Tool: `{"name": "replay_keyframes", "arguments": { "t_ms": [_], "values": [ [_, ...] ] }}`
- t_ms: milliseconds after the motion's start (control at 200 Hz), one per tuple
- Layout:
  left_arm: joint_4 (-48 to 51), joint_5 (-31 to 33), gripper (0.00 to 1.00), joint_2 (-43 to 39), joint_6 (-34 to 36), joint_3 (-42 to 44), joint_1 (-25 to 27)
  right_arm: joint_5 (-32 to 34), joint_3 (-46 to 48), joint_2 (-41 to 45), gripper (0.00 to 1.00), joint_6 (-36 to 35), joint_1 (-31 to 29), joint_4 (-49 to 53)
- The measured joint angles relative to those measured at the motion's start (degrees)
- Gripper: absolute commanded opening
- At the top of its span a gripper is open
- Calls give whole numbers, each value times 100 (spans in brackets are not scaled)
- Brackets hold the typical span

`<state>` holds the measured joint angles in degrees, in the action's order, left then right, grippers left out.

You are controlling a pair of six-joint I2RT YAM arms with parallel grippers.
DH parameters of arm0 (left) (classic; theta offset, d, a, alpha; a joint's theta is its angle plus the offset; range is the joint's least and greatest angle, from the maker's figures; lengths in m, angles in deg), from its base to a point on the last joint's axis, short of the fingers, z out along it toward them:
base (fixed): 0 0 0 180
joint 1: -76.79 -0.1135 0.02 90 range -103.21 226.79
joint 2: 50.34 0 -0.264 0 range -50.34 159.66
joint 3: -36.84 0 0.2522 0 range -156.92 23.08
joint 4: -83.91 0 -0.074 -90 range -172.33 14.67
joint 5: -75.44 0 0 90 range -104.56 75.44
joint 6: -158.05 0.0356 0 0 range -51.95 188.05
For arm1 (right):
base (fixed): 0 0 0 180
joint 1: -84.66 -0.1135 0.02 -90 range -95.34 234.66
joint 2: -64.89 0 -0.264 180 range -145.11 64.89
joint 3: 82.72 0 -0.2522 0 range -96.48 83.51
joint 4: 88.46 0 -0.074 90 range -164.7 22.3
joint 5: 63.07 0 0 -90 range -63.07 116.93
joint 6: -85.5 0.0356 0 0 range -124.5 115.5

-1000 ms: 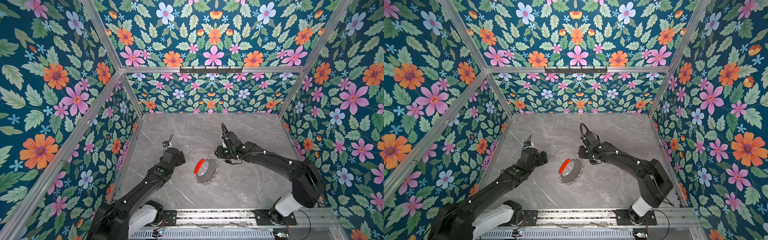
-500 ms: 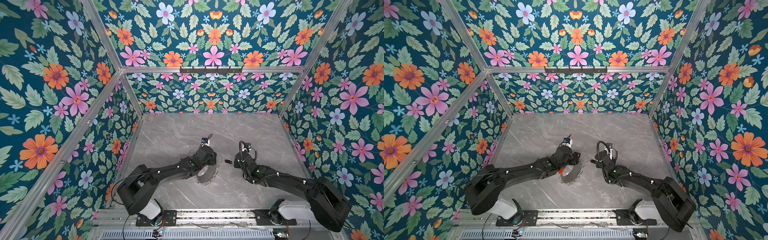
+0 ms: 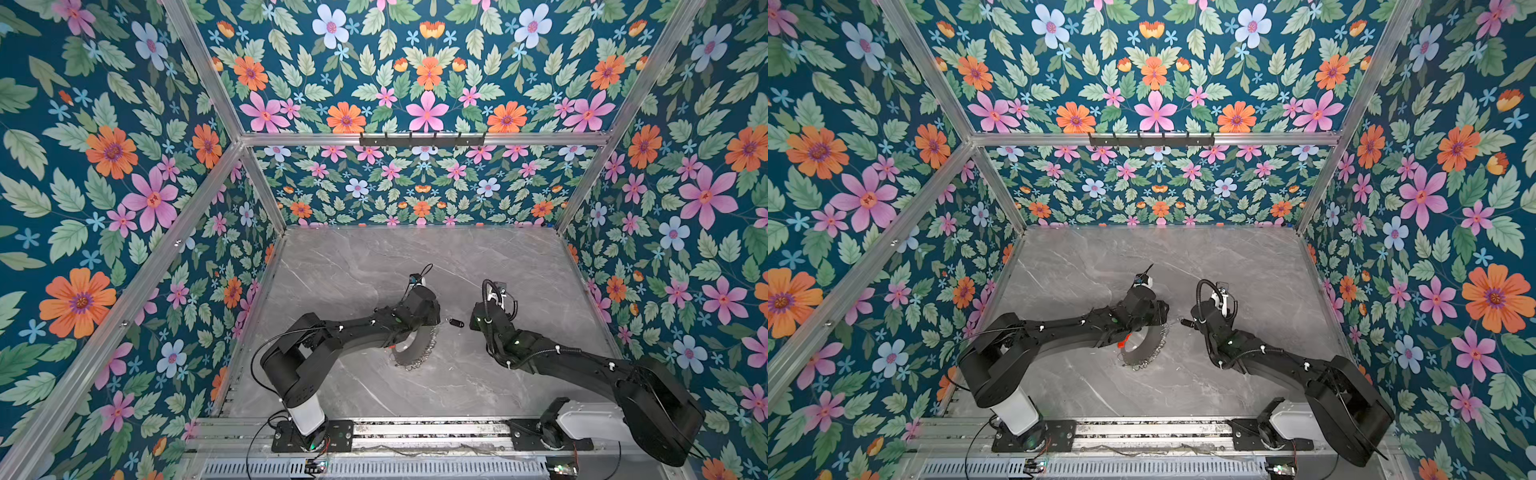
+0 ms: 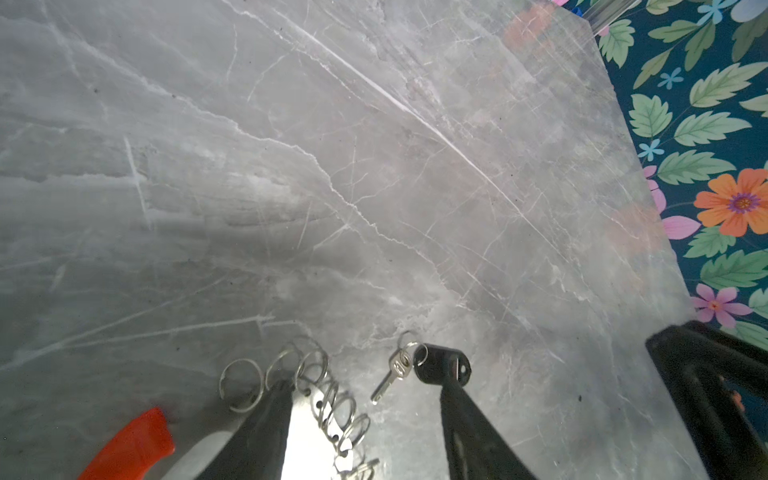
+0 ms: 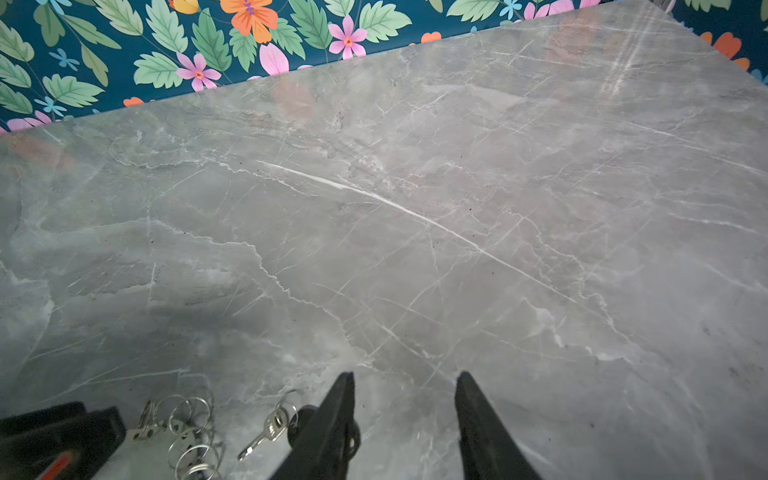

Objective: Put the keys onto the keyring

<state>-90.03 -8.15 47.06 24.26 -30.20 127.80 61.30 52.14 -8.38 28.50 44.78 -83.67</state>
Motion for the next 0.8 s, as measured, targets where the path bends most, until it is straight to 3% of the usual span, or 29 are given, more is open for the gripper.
{"name": "replay_keyframes", "arguments": {
  "t_ms": [280,555,800],
  "values": [
    [260,-74,65,55,-540,96,133,-85,-81,-146,42,4,-2,7],
    [254,-216,66,417,-597,-37,133,-111,-168,-350,42,4,0,20],
    [350,42,66,511,-673,-120,101,-122,-234,-407,42,2,0,26]
  ]
}}
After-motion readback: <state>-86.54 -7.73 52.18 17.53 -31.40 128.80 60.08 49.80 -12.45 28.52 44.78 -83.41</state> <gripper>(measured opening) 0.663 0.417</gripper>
